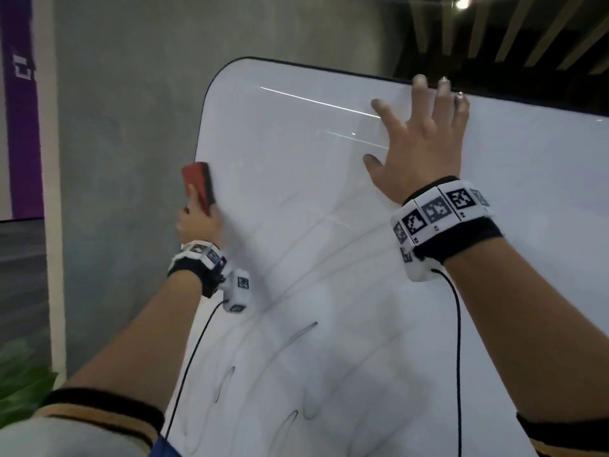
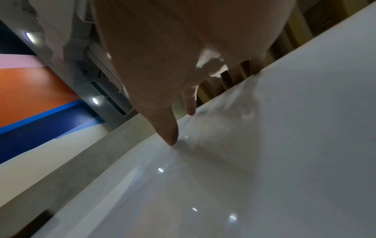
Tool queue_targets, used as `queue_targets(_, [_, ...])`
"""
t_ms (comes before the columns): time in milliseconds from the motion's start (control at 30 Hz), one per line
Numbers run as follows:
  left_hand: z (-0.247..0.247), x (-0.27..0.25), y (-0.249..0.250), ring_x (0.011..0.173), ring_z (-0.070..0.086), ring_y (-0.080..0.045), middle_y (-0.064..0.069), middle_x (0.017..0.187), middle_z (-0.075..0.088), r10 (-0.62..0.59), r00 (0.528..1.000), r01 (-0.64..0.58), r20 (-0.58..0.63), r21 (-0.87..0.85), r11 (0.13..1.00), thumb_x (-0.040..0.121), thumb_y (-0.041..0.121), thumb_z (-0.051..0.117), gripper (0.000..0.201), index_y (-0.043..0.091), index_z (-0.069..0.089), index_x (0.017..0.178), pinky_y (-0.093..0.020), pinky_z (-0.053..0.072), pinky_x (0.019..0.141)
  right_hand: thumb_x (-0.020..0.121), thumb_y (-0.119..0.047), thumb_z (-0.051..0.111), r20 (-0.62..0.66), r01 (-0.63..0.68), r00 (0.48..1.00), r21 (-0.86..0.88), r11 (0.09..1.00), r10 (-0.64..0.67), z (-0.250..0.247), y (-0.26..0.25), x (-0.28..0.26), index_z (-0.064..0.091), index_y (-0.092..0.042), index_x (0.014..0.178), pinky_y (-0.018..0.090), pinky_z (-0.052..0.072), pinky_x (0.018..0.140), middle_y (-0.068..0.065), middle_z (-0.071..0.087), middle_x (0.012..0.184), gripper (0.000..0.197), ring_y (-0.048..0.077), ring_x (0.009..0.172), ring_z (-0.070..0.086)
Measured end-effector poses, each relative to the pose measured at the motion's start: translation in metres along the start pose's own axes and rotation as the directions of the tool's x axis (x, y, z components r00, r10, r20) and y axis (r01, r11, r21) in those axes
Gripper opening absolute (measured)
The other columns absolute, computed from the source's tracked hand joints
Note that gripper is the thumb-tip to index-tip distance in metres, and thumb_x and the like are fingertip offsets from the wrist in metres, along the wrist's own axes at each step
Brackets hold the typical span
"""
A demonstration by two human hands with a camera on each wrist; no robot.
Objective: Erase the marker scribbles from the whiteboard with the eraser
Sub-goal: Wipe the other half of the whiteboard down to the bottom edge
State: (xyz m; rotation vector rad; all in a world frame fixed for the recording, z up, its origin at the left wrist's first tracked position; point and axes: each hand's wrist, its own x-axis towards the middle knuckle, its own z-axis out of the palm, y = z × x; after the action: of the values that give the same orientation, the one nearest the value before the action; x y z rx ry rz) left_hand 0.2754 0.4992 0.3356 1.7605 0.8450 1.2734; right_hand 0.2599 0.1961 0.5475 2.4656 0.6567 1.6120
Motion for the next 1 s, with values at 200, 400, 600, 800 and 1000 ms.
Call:
queue_targets(200, [0.005, -0.037, 0.025, 0.113, 0.050, -0.044, -0.029, 0.132, 0.047, 0.198, 0.980, -0.199, -0.022, -0.018, 0.980, 0.101, 0.026, 0.052, 0.063, 0.018, 0.027, 0.159, -0.051, 0.042, 0.101, 0.089, -0.053, 0.063, -0.013, -0.001, 1.000, 0.005, 1.000, 0.001, 0.004, 0.001, -0.002, 0.038, -0.032, 0.151, 0.058, 0.004, 0.124, 0.019, 0.017, 0.163, 0.070, 0.045, 0.152, 0.010])
queue_targets(400, [0.017, -0.031, 0.024, 0.109, 0.050, -0.041, -0.025, 0.130, 0.047, 0.283, 0.958, -0.285, -0.054, -0.029, 0.958, 0.101, 0.029, 0.052, 0.064, 0.027, 0.025, 0.159, -0.050, 0.043, 0.100, 0.089, -0.054, 0.062, -0.022, 0.008, 1.000, 0.017, 1.000, -0.008, 0.007, 0.004, -0.004, 0.038, -0.032, 0.151, 0.058, 0.005, 0.125, 0.019, 0.017, 0.164, 0.070, 0.045, 0.153, 0.011])
queue_targets(600, [0.014, -0.040, 0.042, 0.119, 0.047, -0.044, -0.026, 0.135, 0.045, -0.011, 0.998, 0.010, -0.062, -0.026, 1.000, 0.103, 0.029, 0.046, 0.062, 0.023, 0.022, 0.160, -0.051, 0.040, 0.100, 0.088, -0.055, 0.062, -0.017, 0.021, 1.000, 0.003, 1.000, -0.021, 0.006, 0.007, -0.004, 0.038, -0.032, 0.152, 0.058, 0.007, 0.126, 0.019, 0.017, 0.164, 0.072, 0.045, 0.152, 0.012])
queue_targets(800, [0.011, -0.031, 0.040, 0.113, 0.050, -0.041, -0.024, 0.133, 0.047, 0.225, 0.974, -0.225, -0.032, -0.015, 0.974, 0.101, 0.030, 0.051, 0.065, 0.026, 0.022, 0.160, -0.050, 0.043, 0.099, 0.088, -0.054, 0.062, 0.005, 0.038, 0.999, 0.025, 0.999, -0.038, 0.005, 0.009, -0.005, 0.036, -0.033, 0.153, 0.057, 0.005, 0.126, 0.019, 0.013, 0.166, 0.073, 0.044, 0.153, 0.009])
queue_targets(1000, [-0.003, -0.031, 0.003, 0.126, 0.046, -0.049, -0.033, 0.137, 0.046, -0.210, 0.975, 0.206, 0.067, 0.065, 0.976, 0.101, 0.025, 0.049, 0.068, 0.017, 0.019, 0.161, -0.052, 0.037, 0.107, 0.088, -0.051, 0.064, 0.045, 0.137, 0.989, 0.037, 0.990, -0.138, -0.006, 0.033, -0.007, 0.038, -0.036, 0.152, 0.051, 0.007, 0.125, 0.013, 0.011, 0.168, 0.071, 0.039, 0.154, 0.010])
